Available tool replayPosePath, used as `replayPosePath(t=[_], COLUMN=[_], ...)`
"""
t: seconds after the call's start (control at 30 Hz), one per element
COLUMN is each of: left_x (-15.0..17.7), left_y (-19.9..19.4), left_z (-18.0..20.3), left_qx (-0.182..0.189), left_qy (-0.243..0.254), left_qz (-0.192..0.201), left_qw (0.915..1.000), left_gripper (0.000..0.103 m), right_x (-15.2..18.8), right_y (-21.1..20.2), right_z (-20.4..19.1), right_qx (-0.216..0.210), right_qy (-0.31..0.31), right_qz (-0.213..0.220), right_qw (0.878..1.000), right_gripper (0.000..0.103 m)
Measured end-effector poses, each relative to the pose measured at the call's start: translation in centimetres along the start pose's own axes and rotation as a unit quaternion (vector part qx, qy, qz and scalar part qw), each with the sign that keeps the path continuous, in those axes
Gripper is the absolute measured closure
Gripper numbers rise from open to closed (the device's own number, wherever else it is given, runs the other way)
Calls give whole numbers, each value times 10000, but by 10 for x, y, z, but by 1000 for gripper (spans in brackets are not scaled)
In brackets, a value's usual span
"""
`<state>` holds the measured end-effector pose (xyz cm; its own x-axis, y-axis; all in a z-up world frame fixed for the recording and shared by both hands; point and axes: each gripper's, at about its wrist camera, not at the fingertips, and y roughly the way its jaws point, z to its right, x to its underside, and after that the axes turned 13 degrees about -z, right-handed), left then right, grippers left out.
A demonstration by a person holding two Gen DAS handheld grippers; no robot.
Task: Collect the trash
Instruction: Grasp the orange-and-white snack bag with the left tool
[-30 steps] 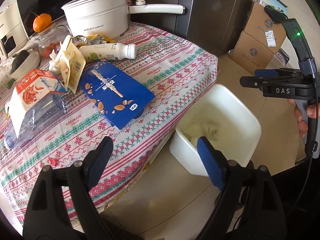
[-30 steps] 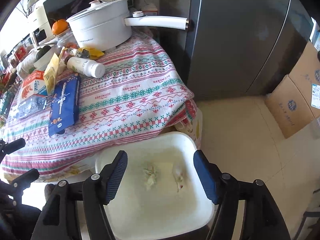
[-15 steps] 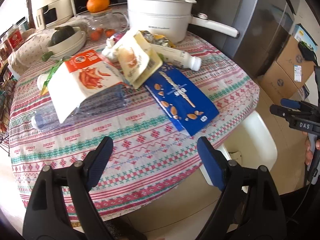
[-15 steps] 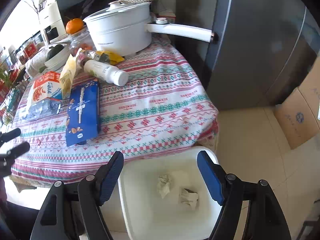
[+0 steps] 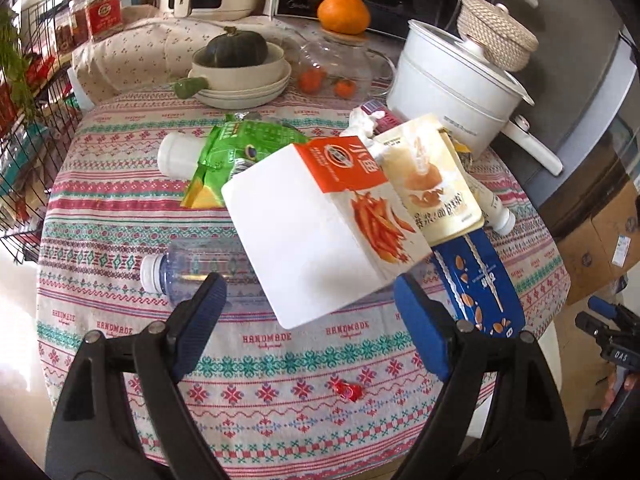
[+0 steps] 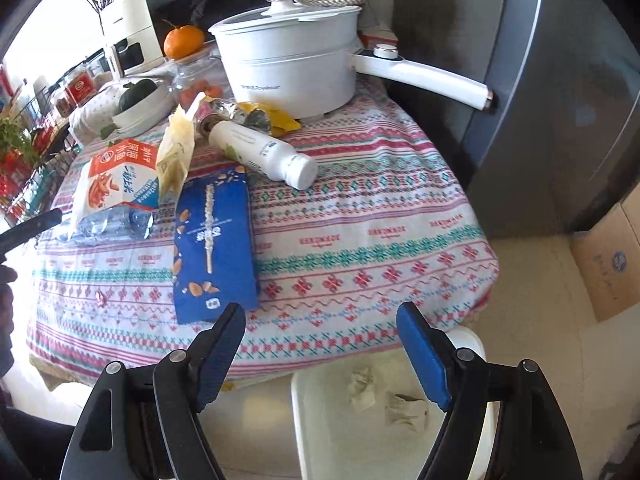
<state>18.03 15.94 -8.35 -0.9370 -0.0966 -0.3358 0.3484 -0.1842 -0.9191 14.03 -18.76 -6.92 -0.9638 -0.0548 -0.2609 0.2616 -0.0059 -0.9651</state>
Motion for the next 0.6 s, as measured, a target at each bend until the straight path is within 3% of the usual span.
replayPosePath(t=[0.17, 0.6], left_x=[-17, -47], left_y=[21, 35], left_z=[-24, -42], left_qx=[327, 1119], left_qy=[-379, -651], left_qz=[-185, -44], left_qw=[9986, 9916], left_gripper=[17, 17], right_x=[-15, -38], right_y=[11, 35], right_z=[-18, -22], right_qx=[-93, -614], right_qy=[-68, 301], right_qz=[-61, -294], right_qw=[9999, 9972], right_gripper=[23, 23])
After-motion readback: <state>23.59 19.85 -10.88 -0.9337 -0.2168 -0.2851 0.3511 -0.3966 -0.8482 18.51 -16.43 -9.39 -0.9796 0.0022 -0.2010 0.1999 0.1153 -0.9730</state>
